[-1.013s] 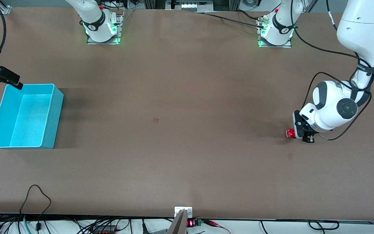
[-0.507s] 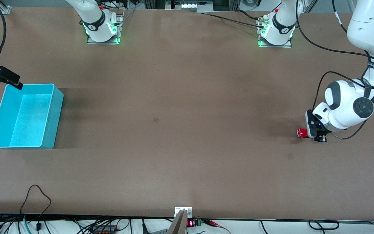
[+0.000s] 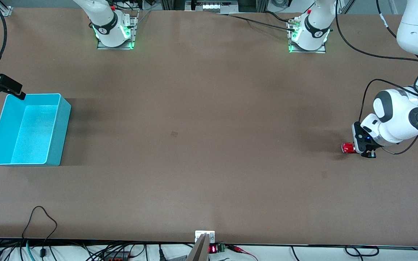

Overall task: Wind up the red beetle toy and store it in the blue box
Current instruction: 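Drag the red car backward along the table with the left gripper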

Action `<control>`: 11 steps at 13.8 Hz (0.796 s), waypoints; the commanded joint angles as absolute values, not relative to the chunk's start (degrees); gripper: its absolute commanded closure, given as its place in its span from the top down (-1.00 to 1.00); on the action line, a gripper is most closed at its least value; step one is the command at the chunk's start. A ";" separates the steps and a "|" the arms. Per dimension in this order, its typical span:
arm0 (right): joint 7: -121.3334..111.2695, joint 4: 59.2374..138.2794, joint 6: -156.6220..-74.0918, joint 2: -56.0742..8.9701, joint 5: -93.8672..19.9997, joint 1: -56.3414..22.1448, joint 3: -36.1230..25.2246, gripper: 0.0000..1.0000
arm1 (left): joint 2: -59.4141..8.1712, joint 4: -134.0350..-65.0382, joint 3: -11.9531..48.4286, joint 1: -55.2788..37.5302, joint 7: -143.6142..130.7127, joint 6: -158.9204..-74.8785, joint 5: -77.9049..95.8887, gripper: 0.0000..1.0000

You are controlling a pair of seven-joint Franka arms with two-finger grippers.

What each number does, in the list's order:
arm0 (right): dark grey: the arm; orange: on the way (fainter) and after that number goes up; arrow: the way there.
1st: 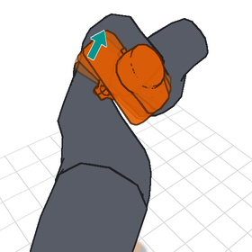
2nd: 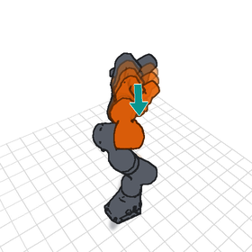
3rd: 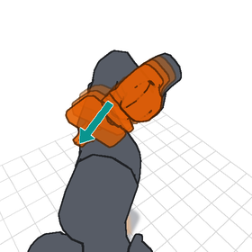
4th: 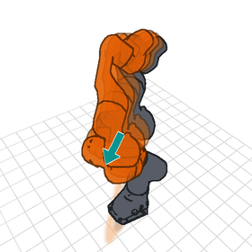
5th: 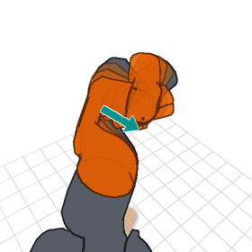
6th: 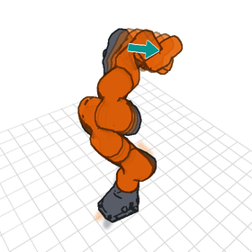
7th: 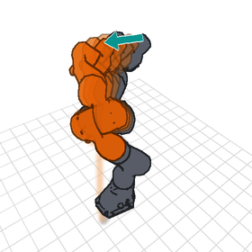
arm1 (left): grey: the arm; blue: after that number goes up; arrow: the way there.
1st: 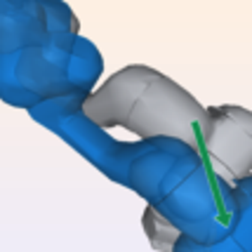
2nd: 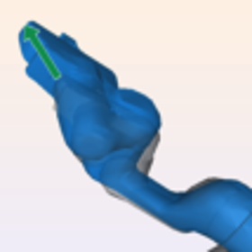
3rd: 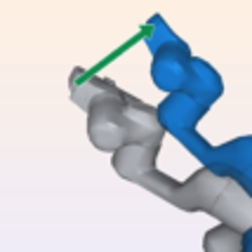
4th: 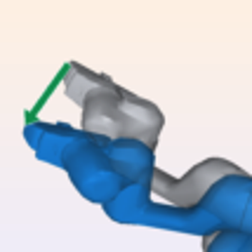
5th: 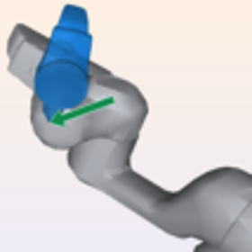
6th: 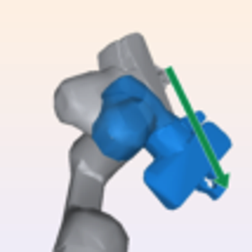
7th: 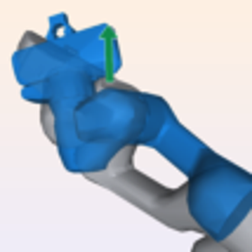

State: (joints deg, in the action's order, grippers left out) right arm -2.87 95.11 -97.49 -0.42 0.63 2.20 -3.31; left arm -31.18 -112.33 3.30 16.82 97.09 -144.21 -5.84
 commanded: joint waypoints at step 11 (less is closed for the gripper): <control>-3.16 94.66 -97.29 -0.53 0.62 2.46 -3.25 1.00 | -34.63 -110.04 3.51 20.92 101.34 -144.23 -6.59 -0.47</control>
State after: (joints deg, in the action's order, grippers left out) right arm -2.87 95.11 -97.50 -0.42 0.63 2.20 -3.31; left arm -31.80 -111.45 3.30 20.07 99.74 -144.39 -5.84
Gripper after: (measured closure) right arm 0.000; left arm 0.577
